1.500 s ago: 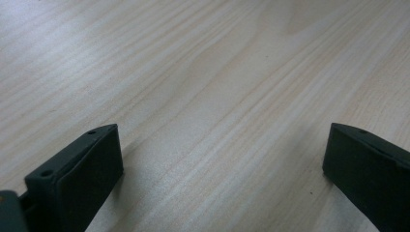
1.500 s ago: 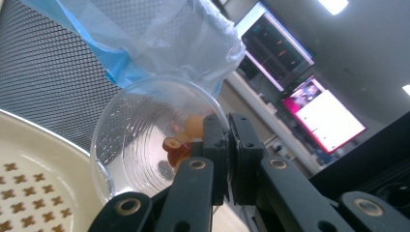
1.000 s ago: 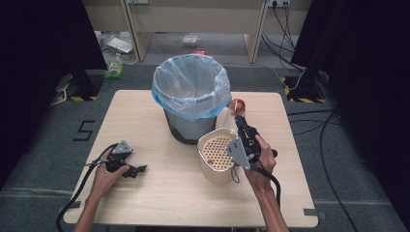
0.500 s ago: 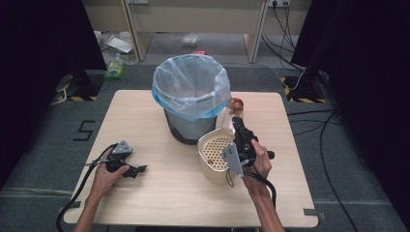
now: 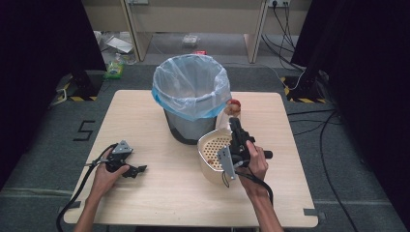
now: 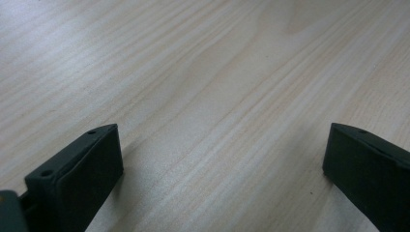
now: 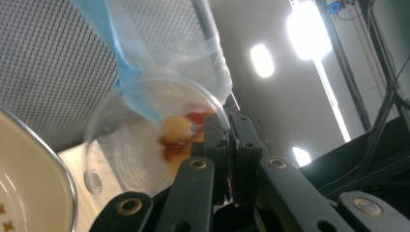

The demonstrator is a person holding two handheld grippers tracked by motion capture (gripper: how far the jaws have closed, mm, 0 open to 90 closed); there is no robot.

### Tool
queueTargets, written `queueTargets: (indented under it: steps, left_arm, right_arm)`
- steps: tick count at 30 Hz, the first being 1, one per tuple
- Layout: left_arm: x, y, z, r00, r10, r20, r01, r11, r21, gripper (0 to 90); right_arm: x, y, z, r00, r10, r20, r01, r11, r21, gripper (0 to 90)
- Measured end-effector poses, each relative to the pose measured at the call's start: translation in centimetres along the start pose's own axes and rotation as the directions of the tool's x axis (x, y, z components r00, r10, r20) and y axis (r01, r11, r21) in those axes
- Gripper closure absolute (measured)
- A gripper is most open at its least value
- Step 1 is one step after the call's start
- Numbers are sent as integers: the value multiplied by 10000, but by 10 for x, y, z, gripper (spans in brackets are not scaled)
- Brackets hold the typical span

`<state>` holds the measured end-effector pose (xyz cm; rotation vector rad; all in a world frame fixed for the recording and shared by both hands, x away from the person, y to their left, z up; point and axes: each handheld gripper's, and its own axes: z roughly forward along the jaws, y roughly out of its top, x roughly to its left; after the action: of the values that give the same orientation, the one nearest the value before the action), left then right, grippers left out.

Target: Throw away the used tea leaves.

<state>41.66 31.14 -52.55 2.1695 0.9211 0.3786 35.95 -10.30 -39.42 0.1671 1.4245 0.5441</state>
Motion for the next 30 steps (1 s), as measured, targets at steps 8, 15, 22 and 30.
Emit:
queueTargets:
  steps: [8, 15, 22, 30]
  left_arm:
    - [0, 0, 0, 10000, -27, 12, 27, 10000, -4, 0]
    - [0, 0, 0, 10000, 2, 0, -2, 10000, 1, 0]
    - [0, 0, 0, 10000, -20, 6, 20, 10000, -7, 0]
    - [0, 0, 0, 10000, -9, 3, 9, 10000, -4, 0]
  right_arm:
    - [7, 8, 2, 9954, -961, 52, 962, 9953, -127, 879]
    - [12, 7, -1, 9938, -1080, 258, 1084, 9940, -161, 880]
    - [8, 7, -1, 9955, -893, 327, 900, 9957, -213, 880]
    - [11, 5, -7, 9930, -1058, 522, 1087, 9925, -560, 881]
